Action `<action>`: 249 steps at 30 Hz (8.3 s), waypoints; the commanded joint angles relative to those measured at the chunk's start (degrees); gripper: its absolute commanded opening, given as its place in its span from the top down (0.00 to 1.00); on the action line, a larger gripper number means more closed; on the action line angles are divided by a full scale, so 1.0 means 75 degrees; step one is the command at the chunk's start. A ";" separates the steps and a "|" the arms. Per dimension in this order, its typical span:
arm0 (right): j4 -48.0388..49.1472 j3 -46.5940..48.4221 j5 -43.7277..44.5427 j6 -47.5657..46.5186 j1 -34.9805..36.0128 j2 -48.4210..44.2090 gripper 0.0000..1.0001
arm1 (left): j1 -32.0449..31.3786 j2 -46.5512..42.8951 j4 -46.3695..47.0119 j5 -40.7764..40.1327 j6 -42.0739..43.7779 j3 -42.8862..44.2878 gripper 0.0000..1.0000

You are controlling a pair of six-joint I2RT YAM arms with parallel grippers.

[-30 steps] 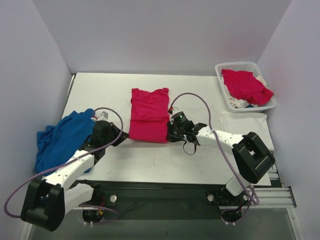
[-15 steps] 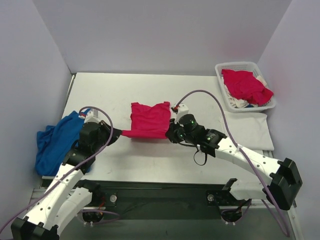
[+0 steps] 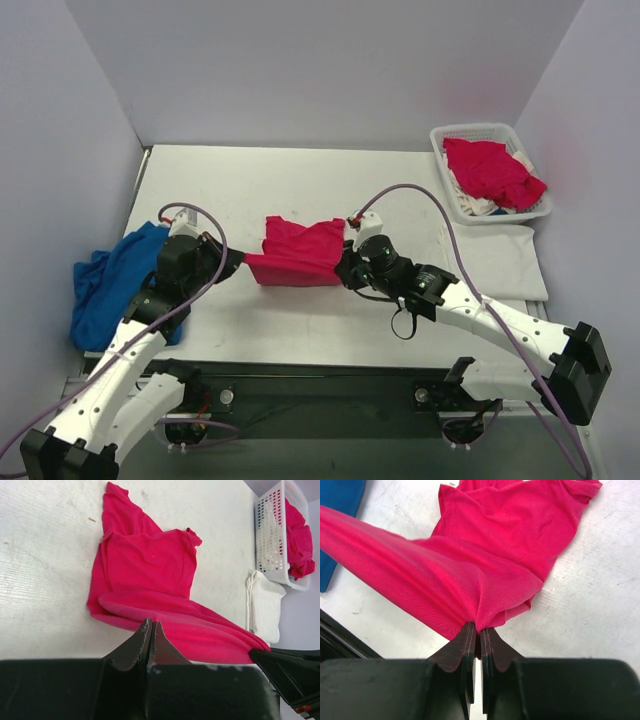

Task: Fold and stack the t-shirts
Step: Fold the long partially folded tshirt into a neat square, then put the neatly folded tshirt into the corner of the board with the right arm

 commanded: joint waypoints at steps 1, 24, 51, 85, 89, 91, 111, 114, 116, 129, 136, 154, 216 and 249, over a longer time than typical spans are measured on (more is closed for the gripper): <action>-0.0266 0.0006 0.0921 -0.0071 -0.0036 -0.0104 1.00 | 0.0049 0.0285 0.0625 -0.0418 0.0261 0.0453 1.00; -0.0243 -0.0392 0.1566 -0.0459 0.1439 -0.0900 1.00 | 0.0037 -0.1645 -0.0710 -0.0535 0.0132 0.0162 1.00; 0.0882 0.1973 0.0864 -0.0622 -0.1124 0.3316 1.00 | 0.0177 0.4258 0.2452 -0.0934 0.0448 0.1824 1.00; 0.0238 0.3441 0.0571 -0.0423 -0.2135 0.4373 0.68 | 0.0073 0.6674 0.2994 -0.0418 0.1304 0.3666 0.45; 0.0098 0.3369 0.0150 -0.0294 -0.2040 0.4641 0.68 | -0.0114 0.6639 0.3063 -0.0055 0.1245 0.3092 0.45; -0.0008 0.3242 0.0207 -0.0247 -0.2005 0.4713 0.68 | -0.0174 0.6732 0.2969 -0.0125 0.1245 0.2963 0.45; 0.0062 0.3205 -0.1047 0.0151 -0.2731 0.6166 0.72 | -0.0139 0.8619 0.1844 -0.0500 0.0929 0.3501 0.46; 0.0015 0.3135 -0.0930 0.0058 -0.2743 0.5921 0.72 | -0.0139 0.8526 0.2031 -0.0395 0.0952 0.3454 0.47; 0.0015 0.2983 -0.0778 -0.0036 -0.2755 0.5558 0.72 | -0.0139 0.8164 0.2183 -0.0336 0.0987 0.3361 0.48; 0.0987 0.1730 -0.1196 -0.0166 -0.3000 0.4619 0.32 | -0.0139 0.5457 0.2688 -0.0874 0.0965 0.1943 0.47; 0.2578 0.0898 -0.2695 0.0361 -0.3492 0.4829 0.33 | -0.0139 0.4448 0.2911 -0.1203 0.0695 0.1075 0.46; 0.3860 0.0639 -0.5125 0.1440 -0.3787 0.6236 0.38 | -0.0068 0.4166 0.2500 -0.1379 0.0706 0.1063 0.46; -0.5434 0.2853 0.2538 -0.0775 -0.7218 0.1806 1.00 | -0.0069 0.5853 0.3566 -0.0407 0.0753 0.2177 0.45; -0.4239 0.5442 0.4121 -0.0962 -0.9071 0.4923 1.00 | 0.0248 0.6627 0.3965 -0.0113 0.0695 0.1837 0.45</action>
